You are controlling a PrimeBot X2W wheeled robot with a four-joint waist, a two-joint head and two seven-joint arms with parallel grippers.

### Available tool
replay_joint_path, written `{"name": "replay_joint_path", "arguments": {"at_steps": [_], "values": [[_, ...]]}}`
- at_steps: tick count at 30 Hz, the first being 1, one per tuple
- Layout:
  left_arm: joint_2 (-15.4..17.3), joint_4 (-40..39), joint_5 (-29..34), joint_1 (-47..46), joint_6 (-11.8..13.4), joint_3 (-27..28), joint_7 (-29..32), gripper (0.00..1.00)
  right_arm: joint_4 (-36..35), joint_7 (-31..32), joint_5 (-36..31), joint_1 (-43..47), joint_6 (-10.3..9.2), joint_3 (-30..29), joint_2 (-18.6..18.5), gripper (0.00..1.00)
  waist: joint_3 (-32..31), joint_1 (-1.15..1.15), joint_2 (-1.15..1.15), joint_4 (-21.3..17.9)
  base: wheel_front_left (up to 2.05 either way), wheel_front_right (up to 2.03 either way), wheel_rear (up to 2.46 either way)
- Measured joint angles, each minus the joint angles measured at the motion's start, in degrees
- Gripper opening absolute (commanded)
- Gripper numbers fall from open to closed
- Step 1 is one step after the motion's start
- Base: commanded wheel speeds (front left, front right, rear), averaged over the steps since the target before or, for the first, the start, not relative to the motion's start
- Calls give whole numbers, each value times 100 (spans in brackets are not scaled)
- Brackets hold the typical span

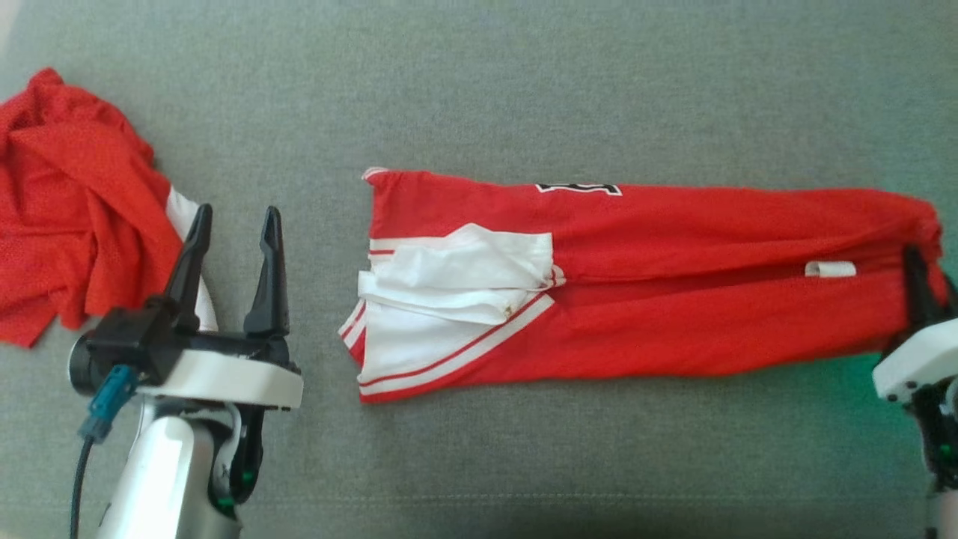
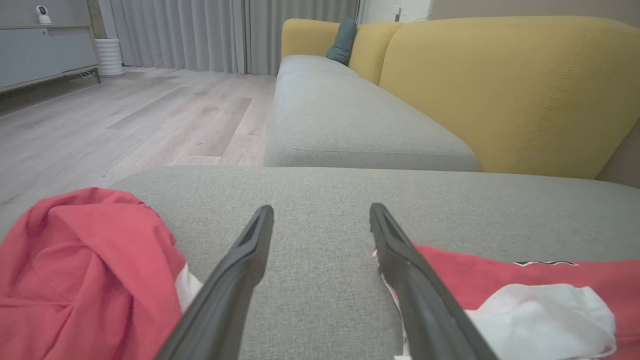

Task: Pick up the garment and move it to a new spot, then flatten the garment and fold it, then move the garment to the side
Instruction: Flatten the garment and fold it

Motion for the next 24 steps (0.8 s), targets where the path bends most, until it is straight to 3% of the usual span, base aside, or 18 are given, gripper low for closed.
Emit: {"name": "replay_joint_path", "arguments": {"at_steps": [5,9,12,16,24], "values": [[-12,31,1,176,25,2,0,100,-656,222,-91,-8,0,296,-14,0,-233,0,0,-24,0,0,0],[-11,47,1,319,46,7,0,100,-1308,542,-225,-53,0,1087,149,0,-421,0,0,-54,0,0,0],[-10,66,1,327,48,3,0,100,-1417,659,-215,-190,0,1862,243,0,-516,0,0,-52,0,0,0],[-14,60,14,327,71,-20,1,100,-1126,620,96,-522,0,2848,354,0,-564,0,0,23,0,0,0],[-40,105,15,321,70,-115,7,100,198,-93,1178,-1146,0,4367,370,0,-503,0,0,318,0,0,0]]}}
